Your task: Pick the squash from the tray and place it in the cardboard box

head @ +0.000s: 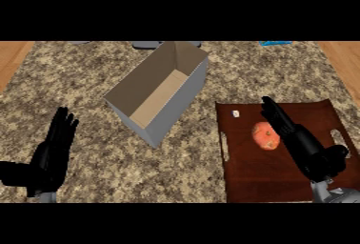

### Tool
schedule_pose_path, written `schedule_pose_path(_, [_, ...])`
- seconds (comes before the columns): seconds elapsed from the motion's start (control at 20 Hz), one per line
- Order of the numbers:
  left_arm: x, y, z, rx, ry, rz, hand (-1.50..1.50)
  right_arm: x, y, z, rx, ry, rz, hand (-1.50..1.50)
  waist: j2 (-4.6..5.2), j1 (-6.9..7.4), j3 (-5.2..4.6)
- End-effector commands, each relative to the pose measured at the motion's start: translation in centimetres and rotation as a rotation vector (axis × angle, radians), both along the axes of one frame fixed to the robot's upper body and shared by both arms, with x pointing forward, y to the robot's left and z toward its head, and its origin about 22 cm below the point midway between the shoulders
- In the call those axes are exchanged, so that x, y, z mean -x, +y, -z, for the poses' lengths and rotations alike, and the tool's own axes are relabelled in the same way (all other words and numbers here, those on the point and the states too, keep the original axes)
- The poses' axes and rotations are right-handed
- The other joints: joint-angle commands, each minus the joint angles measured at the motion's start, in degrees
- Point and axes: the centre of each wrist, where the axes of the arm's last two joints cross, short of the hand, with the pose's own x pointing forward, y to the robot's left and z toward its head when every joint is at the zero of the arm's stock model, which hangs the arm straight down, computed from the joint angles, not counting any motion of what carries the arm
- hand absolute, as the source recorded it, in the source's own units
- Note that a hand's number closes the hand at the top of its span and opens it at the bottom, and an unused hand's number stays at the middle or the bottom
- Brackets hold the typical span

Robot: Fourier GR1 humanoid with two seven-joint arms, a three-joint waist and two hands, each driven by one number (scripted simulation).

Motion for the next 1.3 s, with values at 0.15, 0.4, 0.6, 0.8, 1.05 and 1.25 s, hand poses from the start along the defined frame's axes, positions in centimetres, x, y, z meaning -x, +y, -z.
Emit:
schedule_pose_path(0.15, [-1.0,6.3,-2.0,-0.38,0.043,-0.07,0.0,-2.7,-3.8,-1.6,-0.149,-0.085,-0.179,-1.5,2.78,2.11,1.09])
schedule_pose_path(0.4, [-0.4,7.3,-1.0,-0.495,0.133,-0.08,0.0,-3.1,-5.5,-7.0,0.48,-0.349,-0.439,-1.5,2.45,1.71,1.19])
schedule_pose_path(0.6, [-2.3,8.0,-2.5,-0.531,0.135,-0.093,0.0,-2.0,-10.6,1.9,0.029,-0.28,-0.366,-1.5,3.63,1.89,1.41])
schedule_pose_path(0.8, [-3.1,7.1,-2.8,-0.55,0.142,-0.063,0.0,-3.2,-14.0,2.7,-0.076,-0.343,-0.441,-1.5,3.32,3.36,1.3])
schedule_pose_path(1.05, [-3.7,6.3,-2.4,-0.552,0.138,-0.058,0.0,-5.4,-16.9,0.1,0.25,-0.457,-0.494,-1.5,3.02,3.82,1.1])
schedule_pose_path(1.25, [-4.8,6.3,-3.3,-0.567,0.14,-0.053,0.0,-7.2,-17.0,-3.3,0.532,-0.428,-0.623,-1.5,3.01,4.51,0.99])
